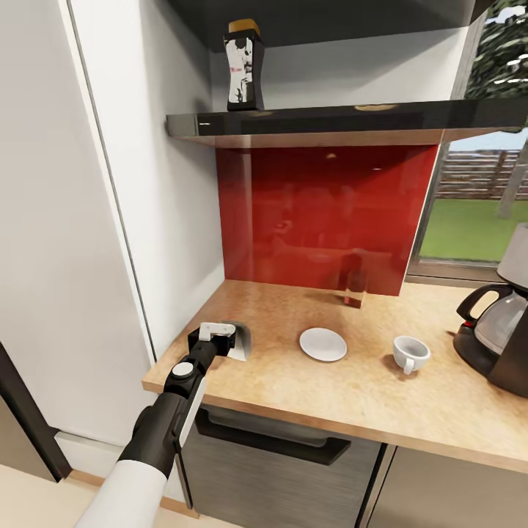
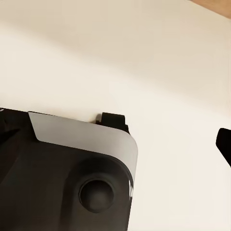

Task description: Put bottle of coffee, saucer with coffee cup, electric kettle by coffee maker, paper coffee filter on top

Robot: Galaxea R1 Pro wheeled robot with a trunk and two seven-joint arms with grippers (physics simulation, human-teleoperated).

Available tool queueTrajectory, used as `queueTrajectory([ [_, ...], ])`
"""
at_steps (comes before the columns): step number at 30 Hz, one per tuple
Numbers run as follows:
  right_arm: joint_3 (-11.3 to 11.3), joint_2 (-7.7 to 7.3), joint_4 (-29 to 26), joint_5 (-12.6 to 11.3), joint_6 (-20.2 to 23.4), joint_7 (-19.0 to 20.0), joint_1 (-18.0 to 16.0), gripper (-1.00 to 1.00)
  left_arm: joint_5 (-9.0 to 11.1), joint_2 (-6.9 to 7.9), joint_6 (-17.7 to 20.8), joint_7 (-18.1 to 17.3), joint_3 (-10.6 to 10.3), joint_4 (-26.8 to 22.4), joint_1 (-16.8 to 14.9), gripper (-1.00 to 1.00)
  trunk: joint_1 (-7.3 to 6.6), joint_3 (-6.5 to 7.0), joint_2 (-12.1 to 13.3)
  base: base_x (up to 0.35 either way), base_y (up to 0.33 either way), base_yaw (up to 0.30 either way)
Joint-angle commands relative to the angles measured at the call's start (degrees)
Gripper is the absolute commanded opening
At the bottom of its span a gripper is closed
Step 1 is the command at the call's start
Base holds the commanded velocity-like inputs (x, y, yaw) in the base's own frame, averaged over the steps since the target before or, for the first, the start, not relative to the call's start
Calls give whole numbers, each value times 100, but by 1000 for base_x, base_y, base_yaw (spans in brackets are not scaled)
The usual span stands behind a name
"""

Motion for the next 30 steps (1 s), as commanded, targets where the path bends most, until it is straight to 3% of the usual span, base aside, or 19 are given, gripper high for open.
queueTrajectory([
  [1,26,-1,4,8,-17,-1,-4,100,-57,0,31,7,-4,-8,-3,100,0,-6,-3,48,0,0],
  [11,26,-1,8,8,-17,-1,-4,100,-57,0,31,8,-3,-8,-3,100,0,-6,-3,104,0,0],
  [30,26,-1,7,8,-17,-1,-4,100,-57,0,31,7,-9,-8,-3,100,0,-6,-3,8,0,0],
])
